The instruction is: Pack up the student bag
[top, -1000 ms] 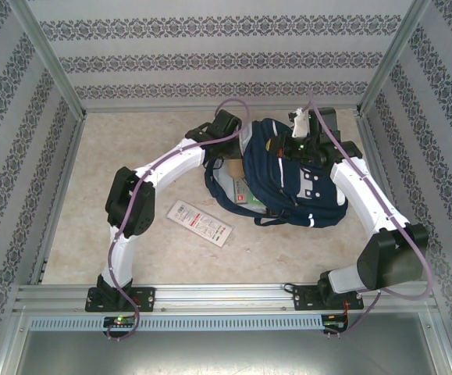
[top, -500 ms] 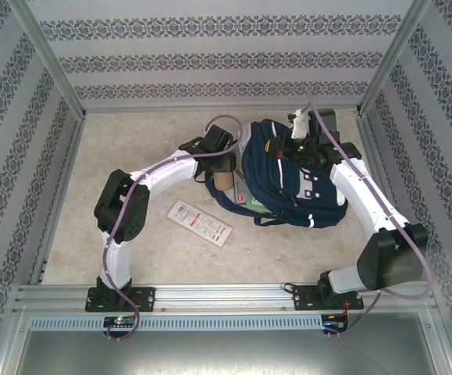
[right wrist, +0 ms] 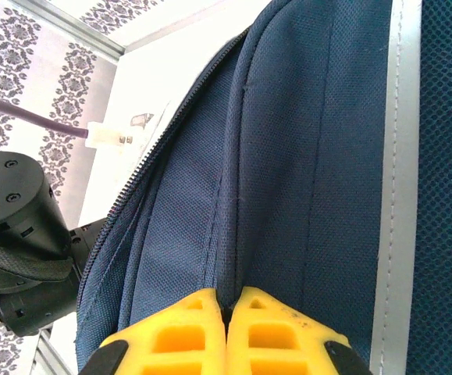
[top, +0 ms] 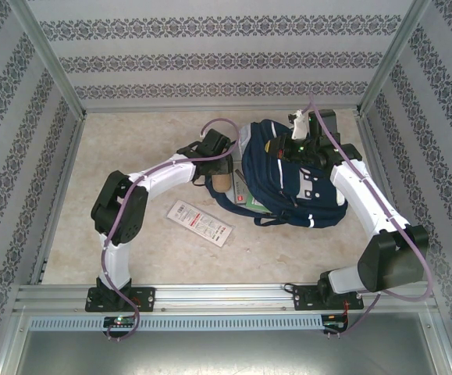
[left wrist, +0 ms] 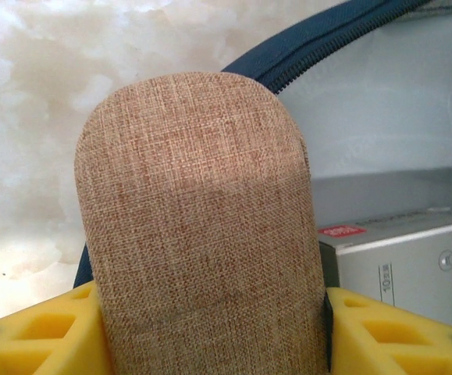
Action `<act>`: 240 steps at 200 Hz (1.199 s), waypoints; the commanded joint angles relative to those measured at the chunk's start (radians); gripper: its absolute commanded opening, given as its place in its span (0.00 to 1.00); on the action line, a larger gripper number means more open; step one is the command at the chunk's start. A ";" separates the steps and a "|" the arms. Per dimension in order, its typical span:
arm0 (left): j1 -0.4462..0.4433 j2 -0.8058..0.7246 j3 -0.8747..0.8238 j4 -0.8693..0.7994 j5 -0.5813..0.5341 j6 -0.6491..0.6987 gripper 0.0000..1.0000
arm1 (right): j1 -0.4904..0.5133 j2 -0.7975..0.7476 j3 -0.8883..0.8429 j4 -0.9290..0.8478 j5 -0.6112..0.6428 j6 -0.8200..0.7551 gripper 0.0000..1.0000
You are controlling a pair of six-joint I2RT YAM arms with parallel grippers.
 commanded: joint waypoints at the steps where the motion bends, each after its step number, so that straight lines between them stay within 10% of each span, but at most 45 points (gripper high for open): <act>1: -0.011 0.030 0.003 0.084 -0.047 -0.090 0.52 | 0.004 -0.059 -0.004 0.089 -0.077 0.012 0.01; 74: -0.037 0.080 0.053 0.132 -0.129 -0.152 0.52 | 0.021 -0.069 -0.034 0.101 -0.073 0.020 0.01; 194: -0.134 0.033 -0.078 0.144 0.048 -0.140 0.54 | 0.020 -0.026 -0.009 0.125 -0.083 0.026 0.01; 240: -0.135 -0.010 -0.022 0.036 0.000 -0.093 0.79 | 0.018 -0.030 -0.010 0.111 -0.069 0.017 0.02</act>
